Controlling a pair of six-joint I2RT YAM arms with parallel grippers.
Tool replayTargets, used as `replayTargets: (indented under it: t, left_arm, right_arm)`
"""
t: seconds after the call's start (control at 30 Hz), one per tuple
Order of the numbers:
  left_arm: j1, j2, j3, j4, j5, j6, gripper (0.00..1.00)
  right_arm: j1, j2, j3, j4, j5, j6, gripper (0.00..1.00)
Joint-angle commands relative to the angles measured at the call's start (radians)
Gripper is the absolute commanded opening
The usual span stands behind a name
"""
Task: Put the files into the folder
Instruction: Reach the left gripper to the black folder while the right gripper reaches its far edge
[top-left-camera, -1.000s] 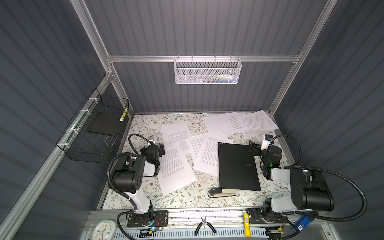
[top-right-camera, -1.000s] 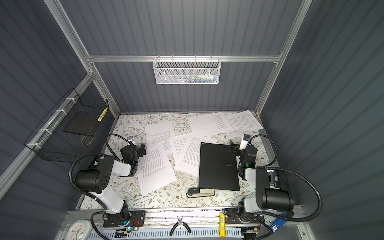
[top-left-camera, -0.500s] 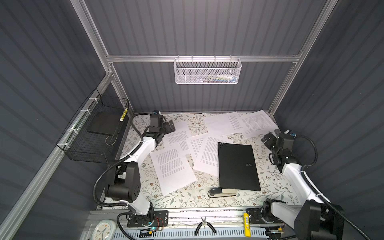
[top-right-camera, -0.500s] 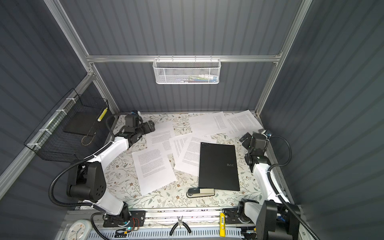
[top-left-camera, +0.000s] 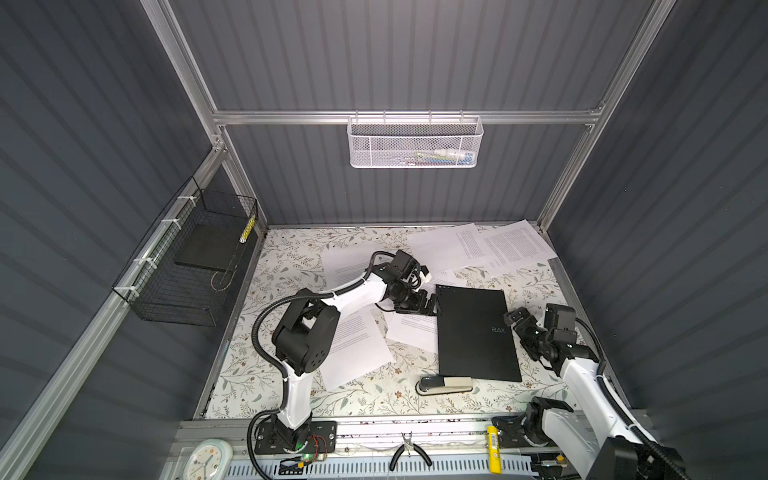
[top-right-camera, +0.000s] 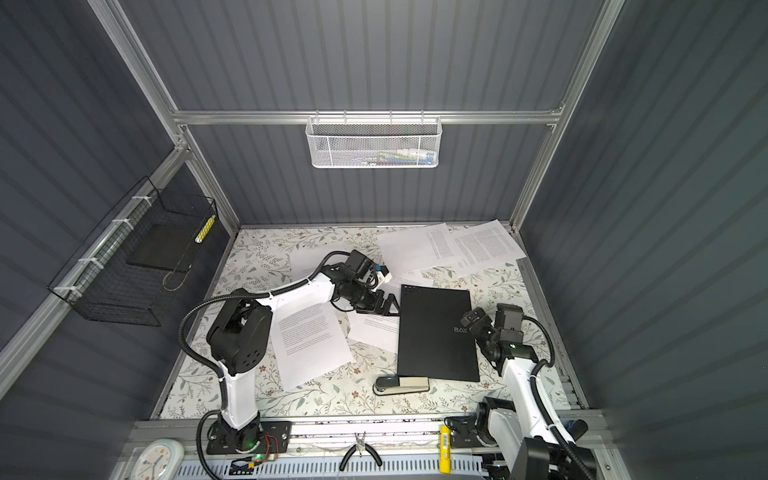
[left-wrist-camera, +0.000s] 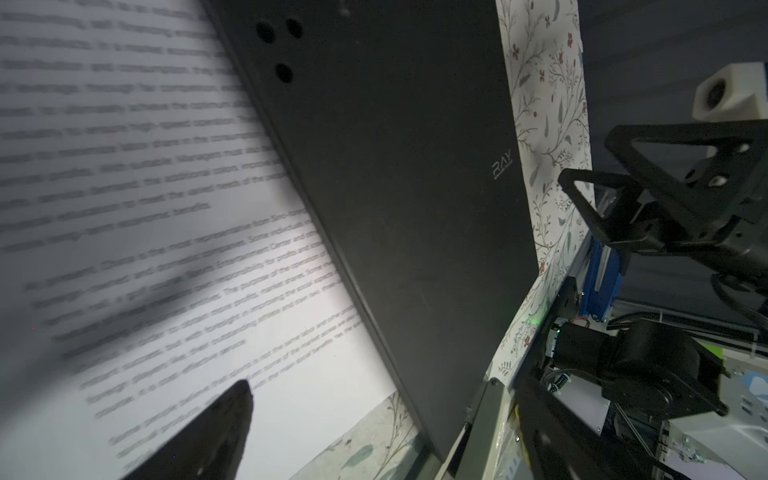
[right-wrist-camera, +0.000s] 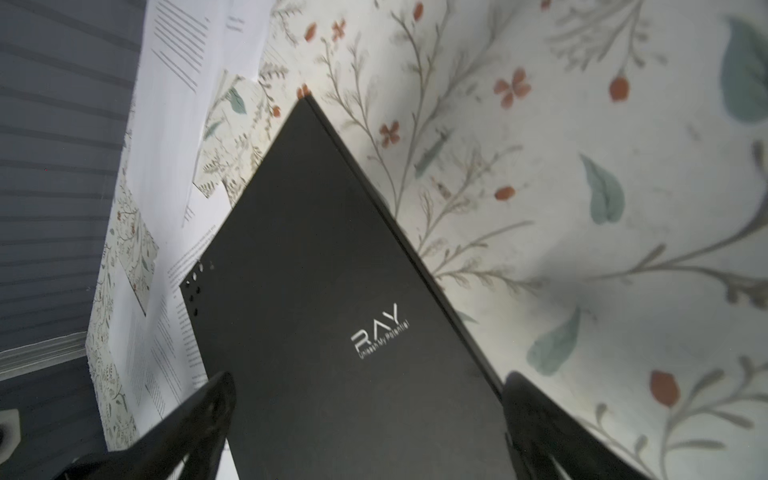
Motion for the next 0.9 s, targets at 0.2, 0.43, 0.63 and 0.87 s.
replayTargets:
  t: [0.2,0.43,0.63,0.87]
  left_arm:
    - [-0.059,0.147,0.144,-0.029,0.045,-0.069,0.86]
    - [-0.063,0.231,0.217,-0.021,0.052,-0.117,0.72]
    - [-0.063,0.321,0.321,-0.035,0.027,-0.135,0.65]
    - [-0.062,0.419,0.482,-0.082,-0.046,-0.132,0.59]
  right_arm:
    - [-0.016,0.076,-0.001,-0.045,-0.022,0.019,0.99]
    - [-0.02,0.186,0.017,0.007,-0.075,0.014,0.99]
    - [-0.018,0.253,0.037,0.069,-0.174,0.016,0.99]
    - [-0.016,0.272,0.098,0.08,-0.236,-0.014,0.99]
